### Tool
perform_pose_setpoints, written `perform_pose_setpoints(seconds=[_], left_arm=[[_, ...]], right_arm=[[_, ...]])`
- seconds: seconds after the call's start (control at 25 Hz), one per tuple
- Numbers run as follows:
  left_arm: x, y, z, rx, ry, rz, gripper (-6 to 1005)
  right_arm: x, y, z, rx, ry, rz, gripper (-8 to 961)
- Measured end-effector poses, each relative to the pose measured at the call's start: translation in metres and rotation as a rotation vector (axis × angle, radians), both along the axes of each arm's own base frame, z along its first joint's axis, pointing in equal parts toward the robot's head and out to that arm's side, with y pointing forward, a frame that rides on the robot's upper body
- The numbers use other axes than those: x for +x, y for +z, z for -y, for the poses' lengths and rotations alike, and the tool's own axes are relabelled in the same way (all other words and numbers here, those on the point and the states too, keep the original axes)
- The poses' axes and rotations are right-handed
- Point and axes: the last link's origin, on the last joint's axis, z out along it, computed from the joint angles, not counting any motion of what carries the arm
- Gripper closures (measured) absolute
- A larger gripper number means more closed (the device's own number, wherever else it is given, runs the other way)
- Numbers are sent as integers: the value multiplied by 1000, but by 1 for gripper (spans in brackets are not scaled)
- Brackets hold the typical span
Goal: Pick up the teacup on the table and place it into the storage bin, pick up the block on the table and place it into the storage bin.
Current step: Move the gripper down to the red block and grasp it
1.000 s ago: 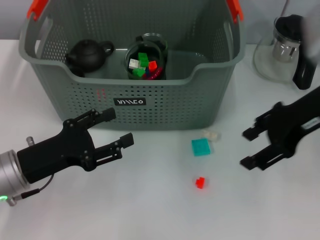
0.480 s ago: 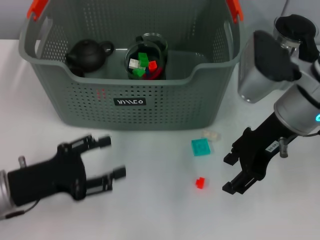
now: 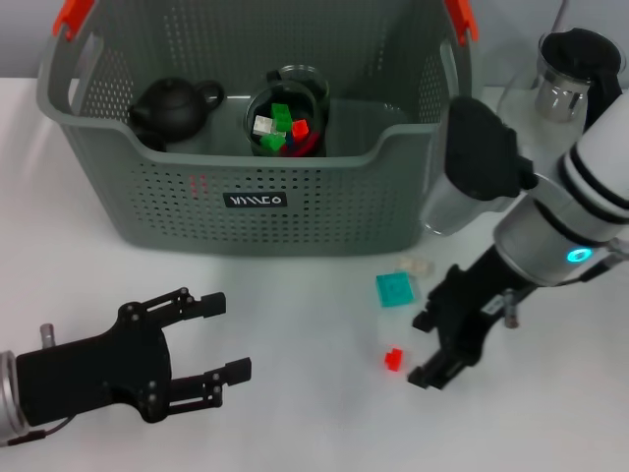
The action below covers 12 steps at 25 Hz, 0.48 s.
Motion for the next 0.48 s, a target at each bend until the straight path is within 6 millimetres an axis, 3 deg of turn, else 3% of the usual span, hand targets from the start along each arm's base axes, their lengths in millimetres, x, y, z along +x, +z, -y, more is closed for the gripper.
perform_pose_setpoints(seconds=[0.48], left_arm=[[0,-4,-2,4,15,3,188]], right_arm=[[-1,-25,-2,51,34,8,199]])
